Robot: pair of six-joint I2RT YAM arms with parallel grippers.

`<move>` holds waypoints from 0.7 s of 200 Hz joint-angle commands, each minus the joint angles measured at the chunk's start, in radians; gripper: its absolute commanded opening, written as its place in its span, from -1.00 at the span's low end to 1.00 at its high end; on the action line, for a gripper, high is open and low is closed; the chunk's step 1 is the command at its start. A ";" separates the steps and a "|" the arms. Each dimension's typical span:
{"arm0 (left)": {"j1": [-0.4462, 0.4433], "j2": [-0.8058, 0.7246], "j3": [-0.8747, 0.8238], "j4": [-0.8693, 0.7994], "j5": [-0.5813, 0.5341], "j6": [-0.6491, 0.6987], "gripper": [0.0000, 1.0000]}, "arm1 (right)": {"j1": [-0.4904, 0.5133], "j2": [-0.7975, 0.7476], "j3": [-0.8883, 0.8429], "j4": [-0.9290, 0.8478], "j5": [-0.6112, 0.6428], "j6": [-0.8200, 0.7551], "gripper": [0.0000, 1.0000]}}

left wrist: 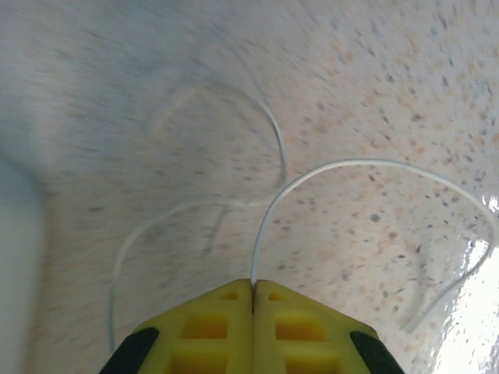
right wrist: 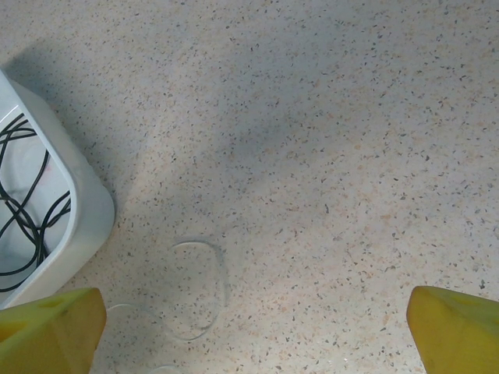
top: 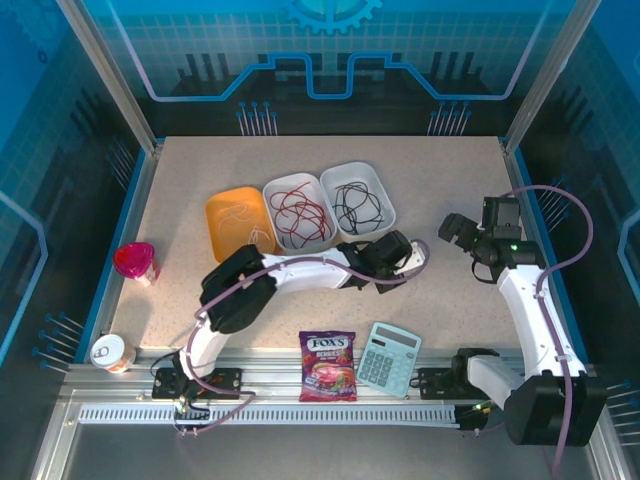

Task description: Untangle the cables

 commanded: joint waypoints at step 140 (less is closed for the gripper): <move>0.105 -0.826 -0.320 0.046 -0.358 -0.075 -1.00 | -0.024 0.006 -0.005 0.039 -0.039 0.001 0.99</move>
